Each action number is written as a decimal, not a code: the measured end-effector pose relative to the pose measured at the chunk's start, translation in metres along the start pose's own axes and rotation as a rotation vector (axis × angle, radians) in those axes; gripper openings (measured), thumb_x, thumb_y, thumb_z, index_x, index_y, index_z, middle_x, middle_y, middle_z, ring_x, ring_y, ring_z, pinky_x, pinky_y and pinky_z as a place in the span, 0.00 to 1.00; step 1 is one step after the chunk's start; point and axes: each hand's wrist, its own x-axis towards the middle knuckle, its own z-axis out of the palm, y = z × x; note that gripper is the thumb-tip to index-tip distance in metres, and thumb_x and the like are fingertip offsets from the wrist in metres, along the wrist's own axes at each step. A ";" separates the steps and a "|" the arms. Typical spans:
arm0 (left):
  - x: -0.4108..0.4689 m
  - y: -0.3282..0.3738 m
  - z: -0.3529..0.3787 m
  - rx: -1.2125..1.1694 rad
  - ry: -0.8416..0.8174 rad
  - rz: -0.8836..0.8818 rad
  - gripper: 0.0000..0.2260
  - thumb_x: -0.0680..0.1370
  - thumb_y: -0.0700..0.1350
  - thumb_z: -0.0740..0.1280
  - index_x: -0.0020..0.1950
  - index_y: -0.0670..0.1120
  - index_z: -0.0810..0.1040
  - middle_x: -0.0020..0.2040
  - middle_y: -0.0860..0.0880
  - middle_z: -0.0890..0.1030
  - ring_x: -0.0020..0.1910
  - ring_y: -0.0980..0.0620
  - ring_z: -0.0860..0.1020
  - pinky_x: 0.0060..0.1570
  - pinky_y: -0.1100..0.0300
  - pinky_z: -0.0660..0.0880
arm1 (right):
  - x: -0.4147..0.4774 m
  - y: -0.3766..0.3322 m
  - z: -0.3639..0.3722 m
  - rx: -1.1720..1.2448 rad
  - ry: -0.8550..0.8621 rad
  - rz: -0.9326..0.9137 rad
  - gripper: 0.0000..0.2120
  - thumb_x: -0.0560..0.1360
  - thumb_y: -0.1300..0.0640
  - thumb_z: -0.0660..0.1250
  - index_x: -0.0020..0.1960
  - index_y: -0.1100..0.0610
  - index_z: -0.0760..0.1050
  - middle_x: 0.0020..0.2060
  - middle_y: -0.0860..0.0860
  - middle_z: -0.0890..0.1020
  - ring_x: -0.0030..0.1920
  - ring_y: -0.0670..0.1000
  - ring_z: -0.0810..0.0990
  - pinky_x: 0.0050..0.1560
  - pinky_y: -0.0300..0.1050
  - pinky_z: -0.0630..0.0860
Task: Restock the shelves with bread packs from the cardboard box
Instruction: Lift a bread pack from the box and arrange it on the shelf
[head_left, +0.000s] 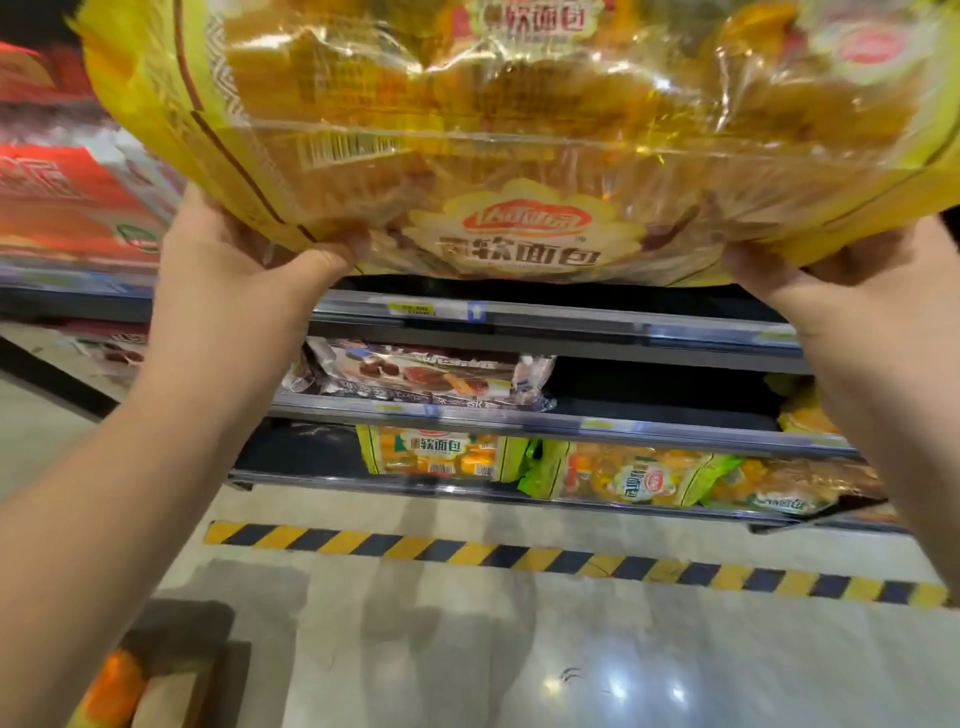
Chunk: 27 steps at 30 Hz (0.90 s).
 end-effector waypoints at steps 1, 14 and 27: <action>0.002 -0.004 0.001 -0.001 -0.010 -0.003 0.25 0.76 0.43 0.78 0.72 0.45 0.76 0.61 0.56 0.85 0.58 0.61 0.84 0.59 0.68 0.77 | 0.003 0.004 0.001 -0.005 -0.006 0.007 0.28 0.74 0.58 0.78 0.71 0.52 0.74 0.60 0.41 0.85 0.61 0.40 0.82 0.60 0.36 0.79; 0.025 -0.029 0.019 -0.036 -0.241 -0.115 0.20 0.83 0.48 0.71 0.73 0.58 0.72 0.64 0.65 0.81 0.64 0.69 0.78 0.65 0.69 0.71 | 0.017 0.044 0.025 -0.214 -0.113 0.108 0.21 0.79 0.49 0.71 0.69 0.42 0.71 0.58 0.35 0.81 0.58 0.34 0.79 0.62 0.39 0.73; 0.070 -0.012 0.046 0.138 -0.187 -0.227 0.26 0.85 0.65 0.56 0.75 0.49 0.72 0.62 0.61 0.72 0.61 0.58 0.69 0.51 0.66 0.61 | 0.055 0.027 0.040 -0.281 -0.104 0.258 0.19 0.81 0.31 0.54 0.59 0.43 0.73 0.46 0.37 0.78 0.47 0.39 0.76 0.45 0.40 0.70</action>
